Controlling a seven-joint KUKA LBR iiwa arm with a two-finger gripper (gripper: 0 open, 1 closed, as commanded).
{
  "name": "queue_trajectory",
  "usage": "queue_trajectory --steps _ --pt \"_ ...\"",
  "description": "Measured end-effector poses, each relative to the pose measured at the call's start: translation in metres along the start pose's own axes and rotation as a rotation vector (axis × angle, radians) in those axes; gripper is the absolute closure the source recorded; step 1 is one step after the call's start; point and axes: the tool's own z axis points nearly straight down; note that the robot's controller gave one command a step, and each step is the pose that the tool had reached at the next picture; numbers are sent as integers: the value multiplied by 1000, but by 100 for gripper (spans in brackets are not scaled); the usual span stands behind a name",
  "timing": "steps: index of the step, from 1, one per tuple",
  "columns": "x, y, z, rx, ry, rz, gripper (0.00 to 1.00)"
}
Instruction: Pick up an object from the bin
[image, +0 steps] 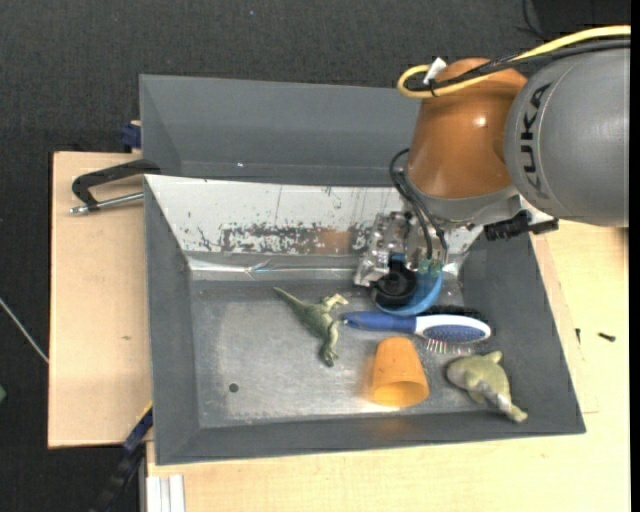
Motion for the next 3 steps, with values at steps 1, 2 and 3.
queue_trajectory --steps 1,2,3 --pt "13 -7 61 0 17 -543 100" --pt "4 -12 0 0 1 -481 100" --pt "8 -8 36 -1 16 -525 100"
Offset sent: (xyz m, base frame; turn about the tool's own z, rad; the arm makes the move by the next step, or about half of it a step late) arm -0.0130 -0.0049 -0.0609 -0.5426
